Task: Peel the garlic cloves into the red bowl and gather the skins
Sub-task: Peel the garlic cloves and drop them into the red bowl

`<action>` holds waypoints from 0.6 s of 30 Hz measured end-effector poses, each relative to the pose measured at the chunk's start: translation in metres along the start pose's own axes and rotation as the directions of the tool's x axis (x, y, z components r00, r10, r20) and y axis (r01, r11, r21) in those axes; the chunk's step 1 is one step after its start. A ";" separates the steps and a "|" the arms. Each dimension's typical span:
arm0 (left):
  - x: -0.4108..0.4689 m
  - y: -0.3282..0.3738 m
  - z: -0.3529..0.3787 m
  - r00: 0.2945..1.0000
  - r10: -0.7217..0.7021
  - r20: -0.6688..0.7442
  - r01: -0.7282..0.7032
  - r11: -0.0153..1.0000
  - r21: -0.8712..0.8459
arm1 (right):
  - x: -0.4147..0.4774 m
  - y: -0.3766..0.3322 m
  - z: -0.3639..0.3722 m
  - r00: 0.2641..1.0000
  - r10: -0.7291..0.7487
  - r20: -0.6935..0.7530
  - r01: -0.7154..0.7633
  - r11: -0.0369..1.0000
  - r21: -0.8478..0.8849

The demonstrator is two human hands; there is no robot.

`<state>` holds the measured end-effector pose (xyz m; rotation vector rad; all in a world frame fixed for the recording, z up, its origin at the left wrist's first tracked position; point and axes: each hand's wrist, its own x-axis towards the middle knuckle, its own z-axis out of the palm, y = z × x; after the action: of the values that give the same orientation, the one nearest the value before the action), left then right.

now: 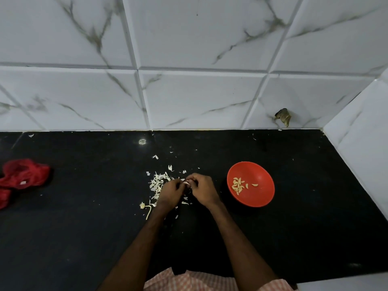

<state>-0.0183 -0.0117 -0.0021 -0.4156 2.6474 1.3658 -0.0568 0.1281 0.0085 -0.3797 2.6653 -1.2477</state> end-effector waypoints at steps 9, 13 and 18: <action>-0.002 -0.002 -0.002 1.000 -0.016 -0.014 0.016 0.999 -0.040 | -0.001 -0.004 -0.009 0.994 0.076 -0.078 -0.093 0.967 -0.236; -0.002 -0.002 -0.002 1.000 -0.015 -0.025 0.014 0.999 -0.029 | 0.002 -0.001 -0.007 0.995 0.096 -0.026 -0.099 0.980 -0.175; -0.001 -0.003 -0.005 1.000 -0.003 -0.021 0.003 0.999 -0.034 | 0.003 -0.004 -0.004 0.998 0.061 0.008 -0.060 0.998 -0.026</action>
<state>-0.0162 -0.0174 -0.0012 -0.4405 2.6424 1.4155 -0.0605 0.1280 0.0140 -0.3049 2.6673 -1.1926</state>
